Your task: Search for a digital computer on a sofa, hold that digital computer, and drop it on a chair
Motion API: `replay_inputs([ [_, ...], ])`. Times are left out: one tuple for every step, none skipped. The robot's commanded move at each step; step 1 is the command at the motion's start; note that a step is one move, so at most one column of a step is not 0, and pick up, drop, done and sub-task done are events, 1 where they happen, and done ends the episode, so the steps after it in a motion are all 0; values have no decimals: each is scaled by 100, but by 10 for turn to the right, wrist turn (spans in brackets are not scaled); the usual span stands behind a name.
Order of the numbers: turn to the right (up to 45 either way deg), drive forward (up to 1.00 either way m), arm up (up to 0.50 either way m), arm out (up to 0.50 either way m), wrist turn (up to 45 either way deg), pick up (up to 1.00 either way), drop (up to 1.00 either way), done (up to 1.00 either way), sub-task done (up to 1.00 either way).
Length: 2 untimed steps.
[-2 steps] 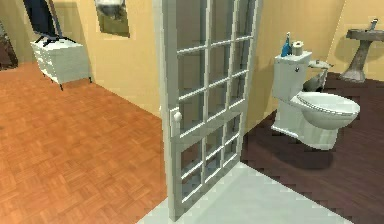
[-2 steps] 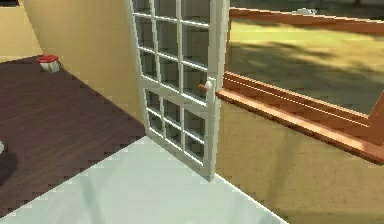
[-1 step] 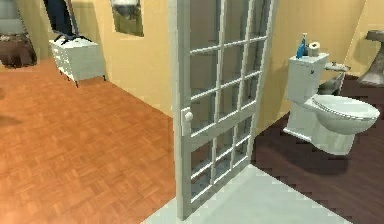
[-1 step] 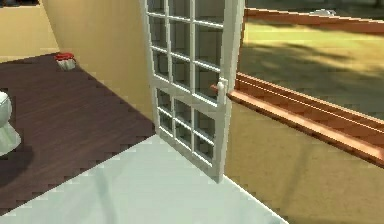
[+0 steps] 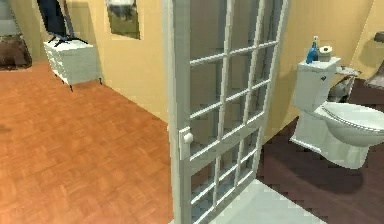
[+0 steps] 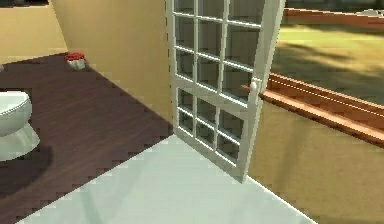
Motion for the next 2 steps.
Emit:
replay_inputs([
  [-450,0,0,0,0,0,0,0,0],
  [-450,0,0,0,0,0,0,0,0],
])
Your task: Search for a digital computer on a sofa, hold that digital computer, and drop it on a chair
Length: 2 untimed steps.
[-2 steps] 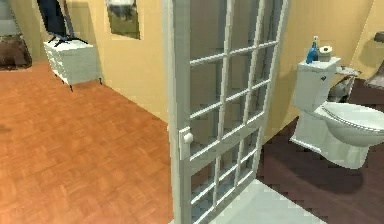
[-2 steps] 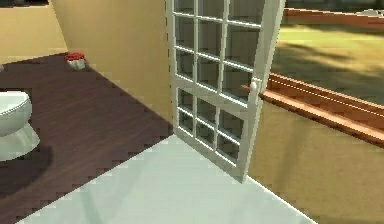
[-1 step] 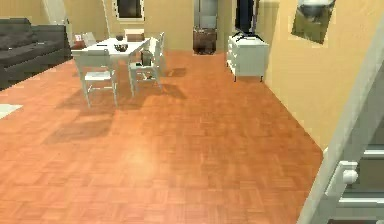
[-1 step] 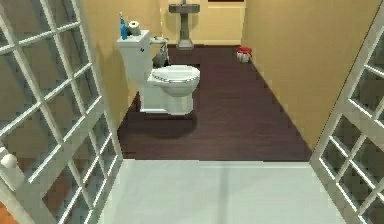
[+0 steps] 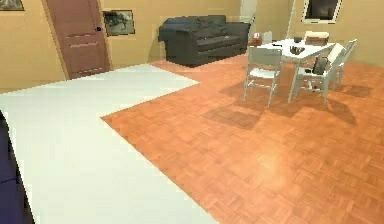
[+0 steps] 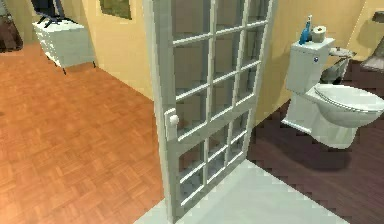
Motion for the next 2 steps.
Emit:
replay_inputs([
  [0,60,0,0,0,0,0,0,0],
  [-420,0,0,0,0,0,0,0,0],
])
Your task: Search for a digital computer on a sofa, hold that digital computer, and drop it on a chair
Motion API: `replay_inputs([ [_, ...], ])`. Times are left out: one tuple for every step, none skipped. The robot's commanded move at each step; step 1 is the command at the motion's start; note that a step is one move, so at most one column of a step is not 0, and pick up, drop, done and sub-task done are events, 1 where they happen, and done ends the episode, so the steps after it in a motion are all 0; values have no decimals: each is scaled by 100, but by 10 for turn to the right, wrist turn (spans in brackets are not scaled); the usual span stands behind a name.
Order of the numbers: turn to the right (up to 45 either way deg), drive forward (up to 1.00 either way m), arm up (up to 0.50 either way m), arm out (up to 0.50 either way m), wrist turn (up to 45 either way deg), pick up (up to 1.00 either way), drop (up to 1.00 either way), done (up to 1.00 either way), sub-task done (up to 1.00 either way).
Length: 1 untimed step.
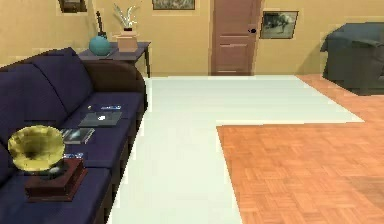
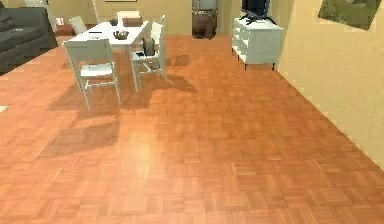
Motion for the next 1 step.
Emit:
replay_inputs([
  [0,100,0,0,0,0,0,0,0],
])
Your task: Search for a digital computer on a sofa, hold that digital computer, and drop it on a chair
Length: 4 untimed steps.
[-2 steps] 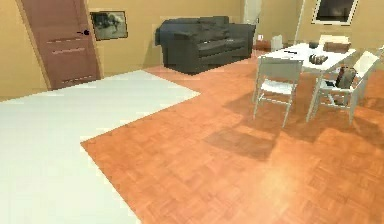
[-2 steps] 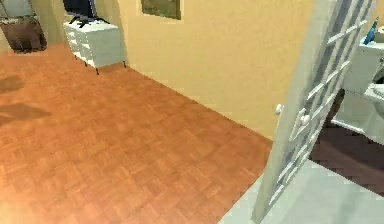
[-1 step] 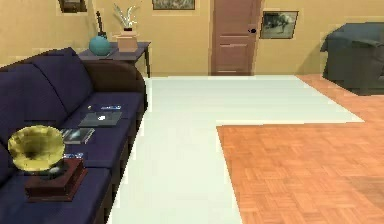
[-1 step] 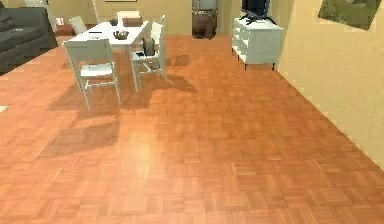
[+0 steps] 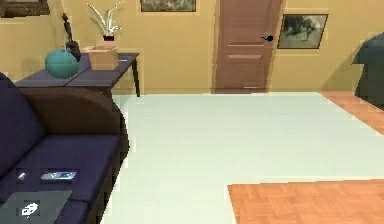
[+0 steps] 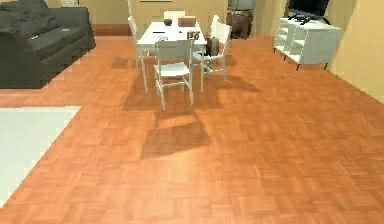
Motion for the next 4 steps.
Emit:
replay_inputs([
  [-90,0,0,0,0,0,0,0,0],
  [0,35,0,0,0,0,0,0,0],
  [-450,0,0,0,0,0,0,0,0],
  [-450,0,0,0,0,0,0,0,0],
])
